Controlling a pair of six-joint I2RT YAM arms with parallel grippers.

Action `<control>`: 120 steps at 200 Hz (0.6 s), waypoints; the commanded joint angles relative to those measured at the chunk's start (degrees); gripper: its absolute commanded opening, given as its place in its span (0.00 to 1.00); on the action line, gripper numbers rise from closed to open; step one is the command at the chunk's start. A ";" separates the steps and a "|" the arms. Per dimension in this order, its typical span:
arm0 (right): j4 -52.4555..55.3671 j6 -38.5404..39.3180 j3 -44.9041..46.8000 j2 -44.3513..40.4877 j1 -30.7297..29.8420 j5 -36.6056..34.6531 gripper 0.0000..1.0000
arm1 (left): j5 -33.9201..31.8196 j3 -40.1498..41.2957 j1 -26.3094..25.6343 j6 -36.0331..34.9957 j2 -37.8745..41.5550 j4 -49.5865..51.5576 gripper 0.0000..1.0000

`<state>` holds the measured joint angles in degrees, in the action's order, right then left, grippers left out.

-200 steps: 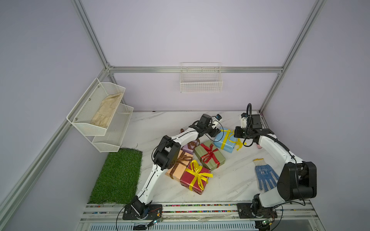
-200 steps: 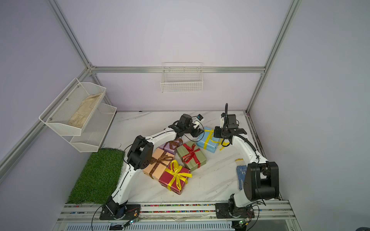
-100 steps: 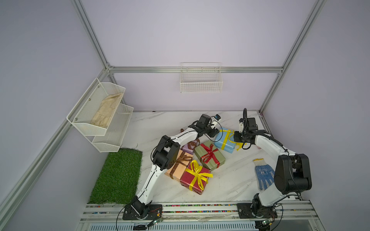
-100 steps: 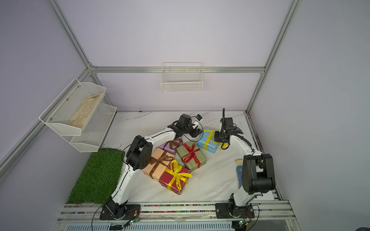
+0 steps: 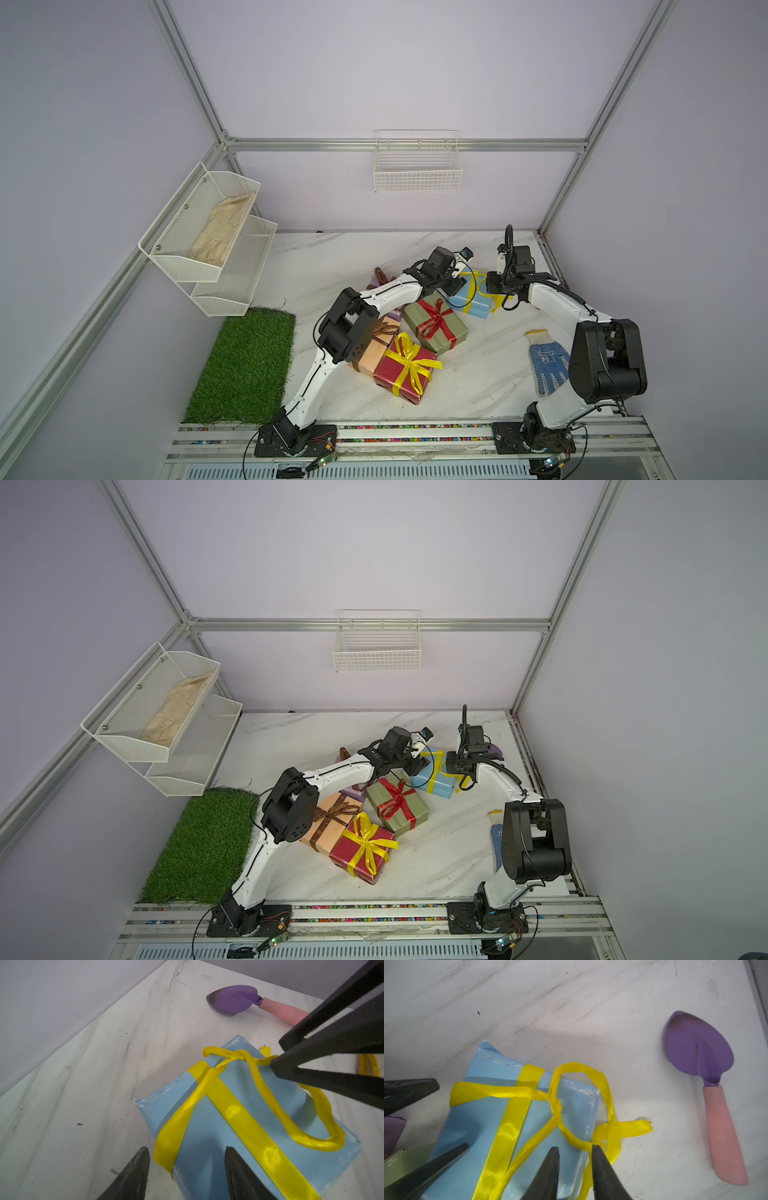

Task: Untie the ribbon bows on the gift boxes
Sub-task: Untie the ribbon from the gift box.

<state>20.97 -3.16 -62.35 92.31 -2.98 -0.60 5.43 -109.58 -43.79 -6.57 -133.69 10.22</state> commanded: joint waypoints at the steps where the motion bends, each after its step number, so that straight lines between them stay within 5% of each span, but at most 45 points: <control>1: -2.19 2.48 -1.46 1.87 0.17 -0.33 0.31 | -0.87 1.90 0.29 0.50 3.37 -0.82 0.59; 67: -3.39 3.53 -2.89 4.87 0.19 0.78 0.31 | -1.12 3.04 0.28 0.50 2.99 -0.82 0.58; 120: -2.71 1.46 -3.08 5.06 0.17 0.76 0.00 | -1.79 3.56 0.26 1.02 2.42 -0.61 0.58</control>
<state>18.26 -0.91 -64.29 96.82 -2.98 -0.27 4.82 -108.18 -43.57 -6.44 -133.60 9.19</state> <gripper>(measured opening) 0.039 0.583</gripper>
